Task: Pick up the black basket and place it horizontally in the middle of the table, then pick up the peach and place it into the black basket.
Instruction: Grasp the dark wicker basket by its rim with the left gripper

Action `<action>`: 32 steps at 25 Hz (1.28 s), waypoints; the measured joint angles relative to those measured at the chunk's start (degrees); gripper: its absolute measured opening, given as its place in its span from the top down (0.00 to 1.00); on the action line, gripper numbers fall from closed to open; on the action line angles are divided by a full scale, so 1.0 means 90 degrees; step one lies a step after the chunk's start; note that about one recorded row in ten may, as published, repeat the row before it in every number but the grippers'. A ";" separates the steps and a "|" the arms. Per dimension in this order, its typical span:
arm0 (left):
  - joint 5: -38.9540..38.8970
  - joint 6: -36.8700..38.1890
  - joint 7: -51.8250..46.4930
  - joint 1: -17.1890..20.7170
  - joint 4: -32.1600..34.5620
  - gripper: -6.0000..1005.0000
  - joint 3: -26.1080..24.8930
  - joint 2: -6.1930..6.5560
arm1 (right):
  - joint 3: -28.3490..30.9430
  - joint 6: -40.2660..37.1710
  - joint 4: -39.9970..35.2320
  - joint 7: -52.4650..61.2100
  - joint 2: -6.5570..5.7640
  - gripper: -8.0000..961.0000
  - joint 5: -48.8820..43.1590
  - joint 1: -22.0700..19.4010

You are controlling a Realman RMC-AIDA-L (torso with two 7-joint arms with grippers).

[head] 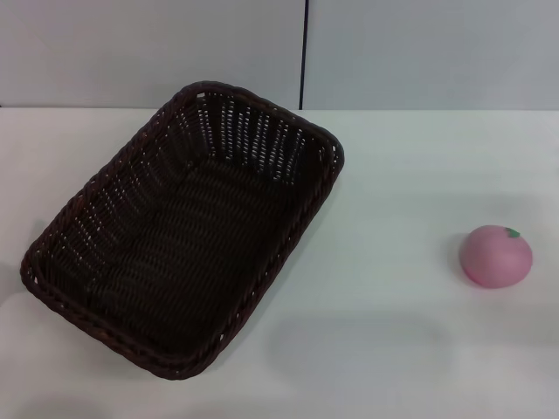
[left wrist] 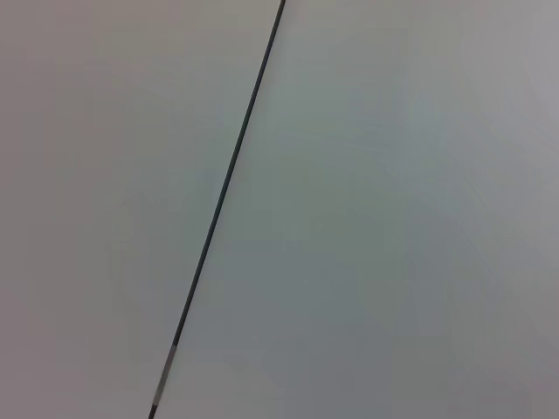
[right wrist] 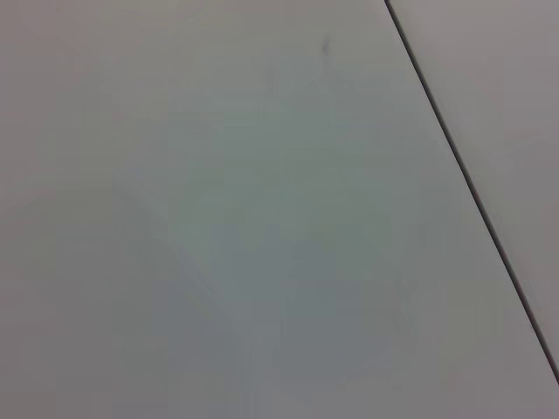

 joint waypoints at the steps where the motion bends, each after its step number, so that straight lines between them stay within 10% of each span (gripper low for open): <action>1: 0.0001 -0.0017 -0.0161 0.0014 0.0095 0.27 0.0023 0.0001 | 0.0000 0.0010 0.0000 -0.0001 -0.0001 0.30 0.0000 -0.0001; 14: 0.0002 -0.0611 -0.2298 0.0062 0.1840 0.27 0.0480 0.0010 | 0.0015 0.0566 0.0001 0.0007 -0.0013 0.30 0.0029 0.0156; 32: 0.3425 -0.0839 -0.8791 -0.0511 0.8701 0.27 0.1470 0.0063 | 0.0079 0.0507 -0.0008 0.0031 -0.0015 0.30 0.0060 0.0240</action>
